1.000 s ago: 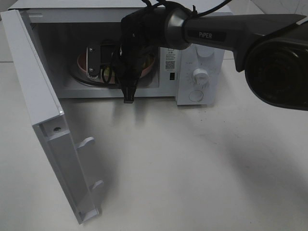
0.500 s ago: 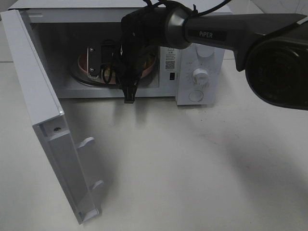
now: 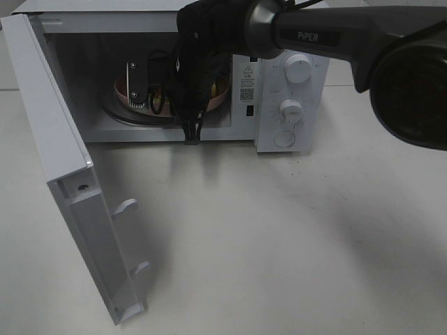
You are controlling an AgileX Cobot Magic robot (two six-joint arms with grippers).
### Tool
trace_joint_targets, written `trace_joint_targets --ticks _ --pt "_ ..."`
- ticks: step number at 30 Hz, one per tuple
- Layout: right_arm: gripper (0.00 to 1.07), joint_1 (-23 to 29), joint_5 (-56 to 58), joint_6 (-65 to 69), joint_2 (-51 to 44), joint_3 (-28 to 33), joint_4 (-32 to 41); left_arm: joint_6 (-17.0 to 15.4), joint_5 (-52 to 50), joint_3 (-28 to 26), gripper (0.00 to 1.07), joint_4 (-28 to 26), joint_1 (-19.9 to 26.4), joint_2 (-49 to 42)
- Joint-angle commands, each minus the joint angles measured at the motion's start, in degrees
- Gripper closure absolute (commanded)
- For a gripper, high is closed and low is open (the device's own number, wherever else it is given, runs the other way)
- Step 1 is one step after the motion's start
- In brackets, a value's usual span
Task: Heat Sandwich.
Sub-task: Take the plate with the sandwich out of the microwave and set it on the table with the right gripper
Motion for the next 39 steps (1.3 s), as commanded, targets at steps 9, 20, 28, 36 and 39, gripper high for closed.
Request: trace_joint_targets --ticks 9,20,28,36,39 --pt "1.07 0.17 -6.65 -14.61 -9.28 15.47 4.41 -0.11 -0.8 0.06 0.09 -0.11 -0.34 -0.92" --pt "1.07 0.17 -17.07 -21.83 -18.22 28.99 4.53 -0.11 -0.8 0.06 0.09 -0.11 -0.34 -0.92" --pt "1.07 0.8 -20.4 -23.03 -23.38 35.87 4.53 -0.11 -0.8 0.06 0.09 -0.11 -0.34 -0.92" --pt "1.07 1.55 -22.52 -26.76 -28.42 43.14 4.53 -0.11 -0.8 0.06 0.09 -0.11 -0.34 -0.92" --pt "1.07 1.55 -25.21 -27.79 -31.28 47.15 4.53 -0.11 -0.8 0.06 0.09 -0.11 -0.34 -0.92"
